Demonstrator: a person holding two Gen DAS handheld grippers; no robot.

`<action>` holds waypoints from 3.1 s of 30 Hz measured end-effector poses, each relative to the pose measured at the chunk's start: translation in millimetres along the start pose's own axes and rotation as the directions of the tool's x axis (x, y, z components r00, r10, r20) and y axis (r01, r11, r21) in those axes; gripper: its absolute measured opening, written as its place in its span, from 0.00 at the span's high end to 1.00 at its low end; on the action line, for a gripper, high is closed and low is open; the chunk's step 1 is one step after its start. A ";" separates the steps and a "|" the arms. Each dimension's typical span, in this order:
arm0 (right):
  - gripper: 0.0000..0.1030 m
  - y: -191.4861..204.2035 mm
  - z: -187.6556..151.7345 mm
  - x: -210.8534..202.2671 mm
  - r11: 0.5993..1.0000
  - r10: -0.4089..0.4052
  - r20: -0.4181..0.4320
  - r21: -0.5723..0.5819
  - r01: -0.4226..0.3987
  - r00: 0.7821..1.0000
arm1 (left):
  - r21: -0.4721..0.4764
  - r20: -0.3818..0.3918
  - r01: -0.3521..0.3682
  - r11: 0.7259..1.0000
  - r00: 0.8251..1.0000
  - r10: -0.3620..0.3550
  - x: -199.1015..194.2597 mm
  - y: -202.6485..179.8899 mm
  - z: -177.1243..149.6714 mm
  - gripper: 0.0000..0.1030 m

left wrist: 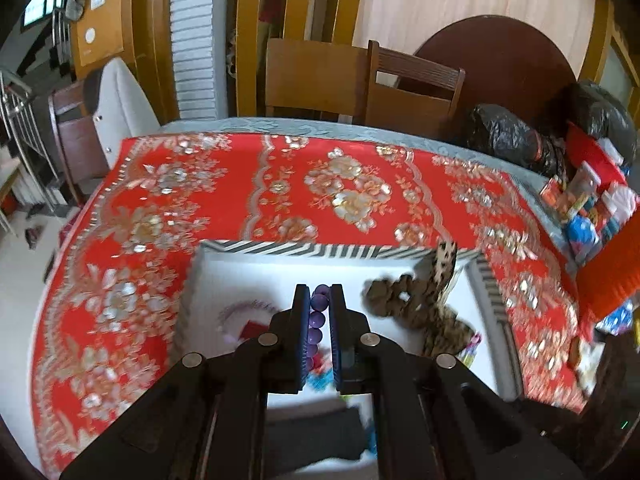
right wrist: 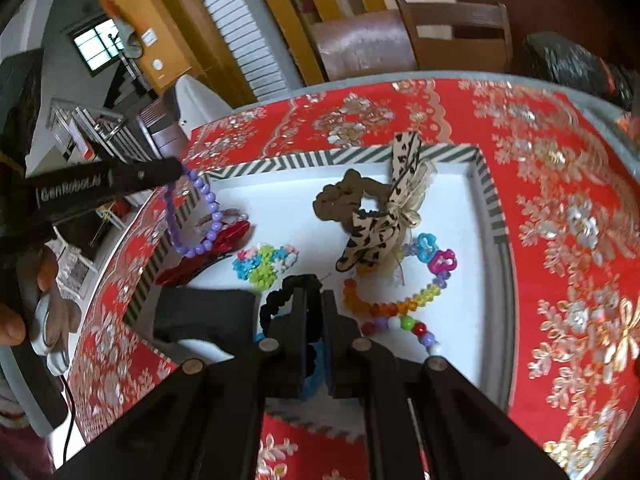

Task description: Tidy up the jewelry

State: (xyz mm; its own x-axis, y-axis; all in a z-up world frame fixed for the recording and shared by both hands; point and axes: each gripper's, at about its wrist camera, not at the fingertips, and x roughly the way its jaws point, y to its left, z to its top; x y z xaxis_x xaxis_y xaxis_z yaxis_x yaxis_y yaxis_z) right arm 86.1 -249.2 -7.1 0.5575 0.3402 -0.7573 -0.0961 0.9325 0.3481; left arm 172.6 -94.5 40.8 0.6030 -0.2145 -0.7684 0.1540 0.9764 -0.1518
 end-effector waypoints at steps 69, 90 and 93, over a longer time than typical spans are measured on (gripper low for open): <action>0.45 24.7 -54.8 -80.9 0.969 -0.201 0.115 -0.121 0.214 0.973 | -0.003 0.049 -0.163 0.987 0.985 0.163 -77.4 7.6 -134.0 0.62; 0.32 32.6 -52.9 -117.8 0.959 -0.219 0.222 -0.130 0.251 0.950 | 0.065 0.183 -0.257 0.964 0.953 0.241 -123.2 -23.0 -132.6 0.62; 0.32 32.5 -53.0 -118.6 0.961 -0.214 0.221 -0.127 0.246 0.951 | 0.060 0.187 -0.242 0.968 0.956 0.227 -125.1 -23.0 -133.4 0.62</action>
State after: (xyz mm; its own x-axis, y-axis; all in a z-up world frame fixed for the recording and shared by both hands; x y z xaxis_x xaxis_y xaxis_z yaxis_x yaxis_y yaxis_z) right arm -26.8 -252.9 64.7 0.7335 0.0971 -0.6727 -0.0597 0.9951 0.0786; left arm -10.8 -86.6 57.4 0.7574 0.0117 -0.6529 0.0501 0.9959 0.0760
